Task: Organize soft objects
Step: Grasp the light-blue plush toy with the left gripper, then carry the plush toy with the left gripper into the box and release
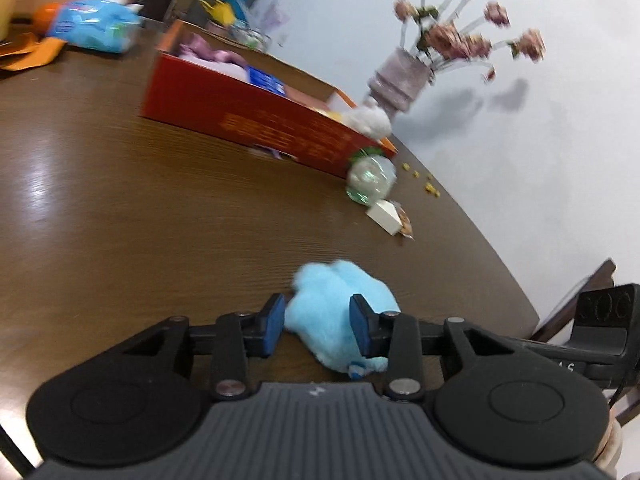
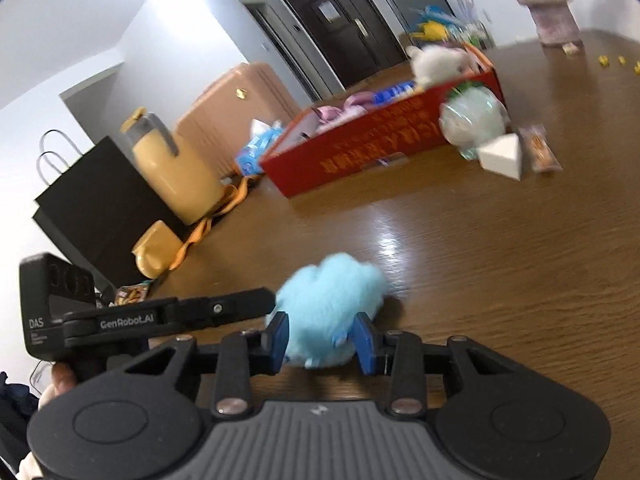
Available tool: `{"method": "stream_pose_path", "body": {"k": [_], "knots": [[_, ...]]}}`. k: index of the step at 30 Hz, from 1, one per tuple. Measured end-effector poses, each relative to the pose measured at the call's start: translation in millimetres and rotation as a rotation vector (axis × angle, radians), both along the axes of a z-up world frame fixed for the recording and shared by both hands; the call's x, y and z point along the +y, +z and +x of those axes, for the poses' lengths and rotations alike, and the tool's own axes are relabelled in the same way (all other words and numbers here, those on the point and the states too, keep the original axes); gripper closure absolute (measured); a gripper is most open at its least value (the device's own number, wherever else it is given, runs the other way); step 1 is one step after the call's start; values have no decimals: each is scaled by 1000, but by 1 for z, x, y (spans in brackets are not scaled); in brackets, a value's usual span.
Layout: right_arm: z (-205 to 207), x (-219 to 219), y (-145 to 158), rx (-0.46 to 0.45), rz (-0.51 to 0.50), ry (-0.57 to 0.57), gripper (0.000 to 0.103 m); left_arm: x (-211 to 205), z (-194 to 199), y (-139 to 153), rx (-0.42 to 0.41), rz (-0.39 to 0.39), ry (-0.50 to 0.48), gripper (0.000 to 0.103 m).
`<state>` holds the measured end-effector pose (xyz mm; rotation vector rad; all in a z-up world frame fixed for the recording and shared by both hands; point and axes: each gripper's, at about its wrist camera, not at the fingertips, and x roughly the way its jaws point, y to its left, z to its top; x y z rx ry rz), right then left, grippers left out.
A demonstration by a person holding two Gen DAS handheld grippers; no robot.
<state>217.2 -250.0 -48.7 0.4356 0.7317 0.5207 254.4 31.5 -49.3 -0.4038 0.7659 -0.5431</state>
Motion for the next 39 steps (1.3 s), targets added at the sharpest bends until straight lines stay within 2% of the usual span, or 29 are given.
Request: {"method": "stream_pose_path", "body": {"k": [1, 6, 9, 12, 16, 18, 19, 20, 28, 32, 35, 39], "knots": [[-1, 2, 2, -14, -9, -11, 66, 3, -4, 2, -5, -3, 10, 60], [3, 6, 3, -20, -44, -97, 64, 6, -9, 7, -38, 11, 47, 57], [4, 4, -3, 5, -20, -125, 64, -2, -3, 7, -28, 8, 31, 55], [4, 1, -11, 17, 6, -139, 64, -12, 2, 4, -32, 2, 16, 45], [7, 0, -15, 34, 36, -141, 64, -21, 17, -2, -21, 31, 13, 45], [10, 0, -16, 35, 45, -140, 64, -24, 24, -7, 16, 27, 3, 47], [11, 0, -17, 37, 48, -138, 64, -25, 26, -9, 34, 23, -7, 55], [13, 0, -19, 41, 54, -137, 65, -26, 27, -10, 39, 15, -17, 59], [22, -1, -27, 63, 110, -115, 68, -15, 22, -17, 73, -61, 23, 63], [23, 3, -23, 55, 85, -112, 72, -15, 21, -12, 74, -67, 35, 66], [29, 0, -10, 38, 100, -122, 72, -15, 29, 3, 37, -88, 27, 67], [63, -3, 35, -90, 75, -111, 72, -20, 68, 49, -87, -87, 9, 67]]}}
